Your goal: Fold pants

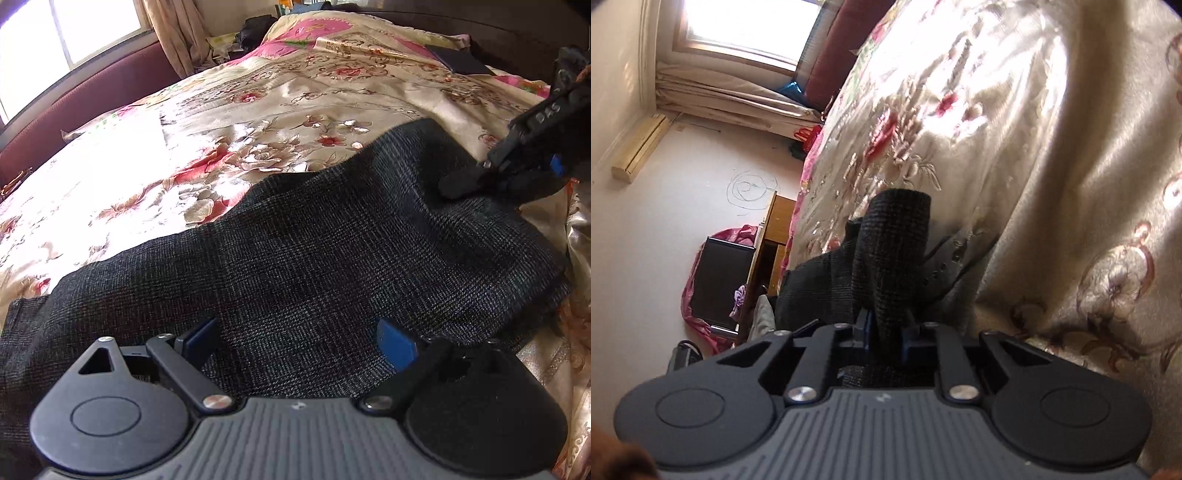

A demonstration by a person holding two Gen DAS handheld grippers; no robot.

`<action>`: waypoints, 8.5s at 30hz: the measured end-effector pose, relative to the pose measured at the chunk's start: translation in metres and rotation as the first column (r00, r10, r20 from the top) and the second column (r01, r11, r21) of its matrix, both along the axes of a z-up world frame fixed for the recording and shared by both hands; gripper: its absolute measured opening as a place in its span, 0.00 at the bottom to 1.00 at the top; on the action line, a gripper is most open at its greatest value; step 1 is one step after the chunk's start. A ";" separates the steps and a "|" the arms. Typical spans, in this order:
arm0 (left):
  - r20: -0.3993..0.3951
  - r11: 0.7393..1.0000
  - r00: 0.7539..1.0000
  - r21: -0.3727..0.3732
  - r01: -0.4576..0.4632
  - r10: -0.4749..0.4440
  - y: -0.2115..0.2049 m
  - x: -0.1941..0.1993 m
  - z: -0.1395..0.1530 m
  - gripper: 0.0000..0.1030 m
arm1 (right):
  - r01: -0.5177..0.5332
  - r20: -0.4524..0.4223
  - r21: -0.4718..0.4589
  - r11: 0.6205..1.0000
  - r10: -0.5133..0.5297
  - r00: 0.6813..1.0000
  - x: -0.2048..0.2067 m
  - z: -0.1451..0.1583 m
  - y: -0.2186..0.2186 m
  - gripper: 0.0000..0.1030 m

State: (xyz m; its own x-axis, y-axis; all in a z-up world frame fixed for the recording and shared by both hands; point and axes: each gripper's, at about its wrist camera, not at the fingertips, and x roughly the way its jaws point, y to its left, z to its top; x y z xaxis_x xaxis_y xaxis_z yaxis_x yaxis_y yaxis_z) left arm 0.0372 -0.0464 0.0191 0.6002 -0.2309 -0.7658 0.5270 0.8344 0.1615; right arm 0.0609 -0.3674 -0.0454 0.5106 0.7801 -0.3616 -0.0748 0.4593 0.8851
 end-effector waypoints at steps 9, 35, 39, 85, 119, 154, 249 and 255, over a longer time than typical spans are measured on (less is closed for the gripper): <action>-0.092 0.984 0.983 -0.097 0.150 -0.159 -0.056 0.000 -0.005 1.00 | 0.302 -0.058 -0.193 0.934 -0.318 0.946 -0.015 0.001 -0.082 0.06; 0.120 0.988 0.985 -0.114 -0.109 0.123 0.030 -0.004 0.001 1.00 | 0.266 -0.084 -0.255 0.930 -0.296 0.952 -0.016 0.003 -0.034 0.38; 0.103 0.993 0.991 -0.089 -0.074 0.083 0.019 -0.011 -0.011 1.00 | 0.297 -0.073 -0.130 0.946 -0.308 0.949 -0.027 0.007 -0.045 0.46; 0.000 0.989 0.999 -0.145 0.036 -0.036 -0.022 -0.020 -0.008 1.00 | 0.176 0.014 -0.102 0.979 -0.176 0.984 -0.043 0.040 -0.022 0.10; 0.022 0.973 0.999 -0.227 -0.038 0.044 0.044 -0.036 0.006 1.00 | 0.050 0.045 -0.296 0.954 -0.038 0.998 0.007 0.106 0.159 0.10; 0.005 0.945 0.973 -0.238 -0.224 0.232 0.116 -0.074 0.018 1.00 | -0.075 0.098 -0.492 0.867 0.141 0.985 0.041 0.116 0.293 0.10; 0.107 0.958 0.954 -0.102 -0.268 0.279 0.083 -0.018 0.050 1.00 | -0.073 -0.075 -0.267 0.961 0.055 0.996 0.037 0.023 0.121 0.34; 0.158 0.958 0.950 -0.142 -0.248 0.269 0.064 0.006 0.054 1.00 | -0.052 -0.031 -0.329 0.943 0.045 0.999 0.041 0.022 0.128 0.34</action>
